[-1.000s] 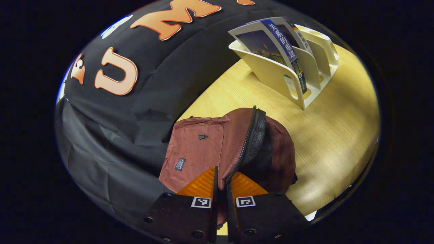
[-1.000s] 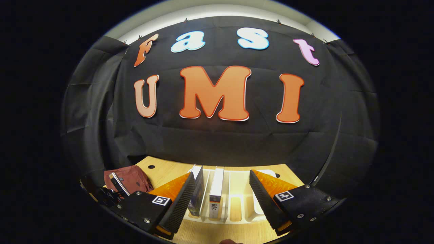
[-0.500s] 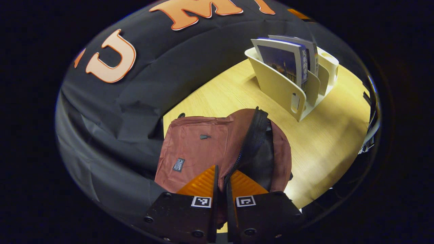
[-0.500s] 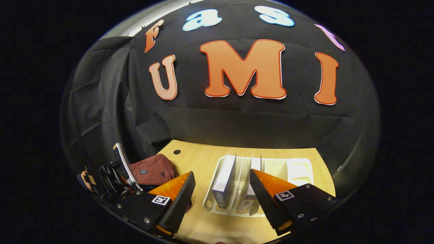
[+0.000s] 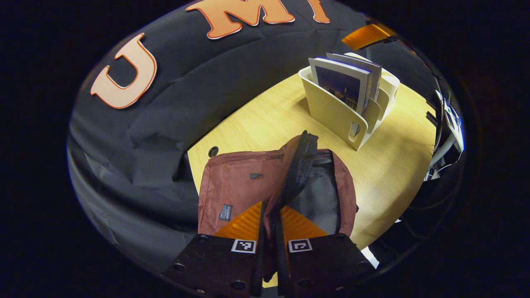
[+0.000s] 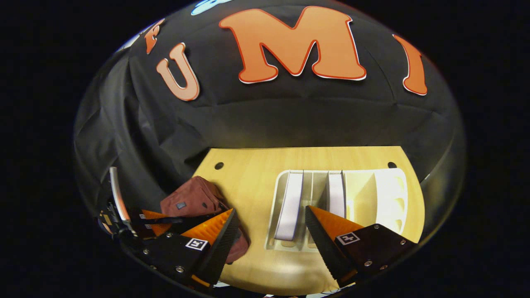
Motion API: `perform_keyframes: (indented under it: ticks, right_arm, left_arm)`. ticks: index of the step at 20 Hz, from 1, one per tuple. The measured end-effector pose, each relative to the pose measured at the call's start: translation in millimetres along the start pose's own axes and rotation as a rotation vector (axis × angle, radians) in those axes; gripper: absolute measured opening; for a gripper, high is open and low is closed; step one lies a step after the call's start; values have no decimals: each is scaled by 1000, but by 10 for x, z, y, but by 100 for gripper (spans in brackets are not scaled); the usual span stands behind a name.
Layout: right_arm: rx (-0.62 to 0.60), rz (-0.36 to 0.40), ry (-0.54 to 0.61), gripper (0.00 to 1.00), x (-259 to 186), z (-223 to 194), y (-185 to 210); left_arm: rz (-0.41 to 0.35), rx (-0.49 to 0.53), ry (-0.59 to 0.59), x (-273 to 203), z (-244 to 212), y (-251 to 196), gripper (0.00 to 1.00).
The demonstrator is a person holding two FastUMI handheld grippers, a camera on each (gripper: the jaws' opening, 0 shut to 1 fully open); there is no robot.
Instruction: Open the schoolbag, grab two books from the bookshelf and put them into the schoolbag.
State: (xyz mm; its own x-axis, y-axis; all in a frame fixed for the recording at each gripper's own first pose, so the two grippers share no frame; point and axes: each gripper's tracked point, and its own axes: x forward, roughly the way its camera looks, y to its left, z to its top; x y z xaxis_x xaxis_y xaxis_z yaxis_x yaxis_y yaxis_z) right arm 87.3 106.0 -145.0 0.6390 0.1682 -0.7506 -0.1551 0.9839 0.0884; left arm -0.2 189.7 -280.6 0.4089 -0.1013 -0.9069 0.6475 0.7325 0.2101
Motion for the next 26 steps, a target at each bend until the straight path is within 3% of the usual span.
perform_keyframes:
  ticks: [2,9,15,16,17,18,20,21,22,23,26]
  right_arm:
    - [-5,-14,62,96,123,-2,6]
    - [88,-58,343,97,548,-174,-108]
    - [118,-152,501,91,928,-320,-297]
    - [118,-162,531,85,971,-362,-313]
    - [125,-167,567,69,999,-424,-298]
    - [125,-168,594,76,1034,-462,-286]
    - [107,-201,617,70,1141,-513,-332]
    - [100,-212,627,58,1175,-552,-344]
    - [94,-223,642,55,1203,-590,-360]
    - [88,-237,654,62,1220,-626,-380]
    - [124,-279,677,42,1225,-663,-443]
  left_arm:
    - [-28,-40,4,34,-51,-19,18]
    - [-52,-32,-31,-7,-38,127,13]
    - [-84,-35,-29,-33,-61,145,7]
    - [-86,-27,-27,-50,-39,168,7]
    - [-90,-20,-24,-57,-34,178,6]
    - [-95,-16,-25,-69,-11,199,6]
    - [-101,-14,-19,-86,9,226,4]
    - [-103,-9,-15,-96,6,247,4]
    - [-103,-6,-14,-103,22,244,4]
    - [-106,-6,-12,-94,32,236,4]
    - [-113,-19,-8,-26,9,207,4]
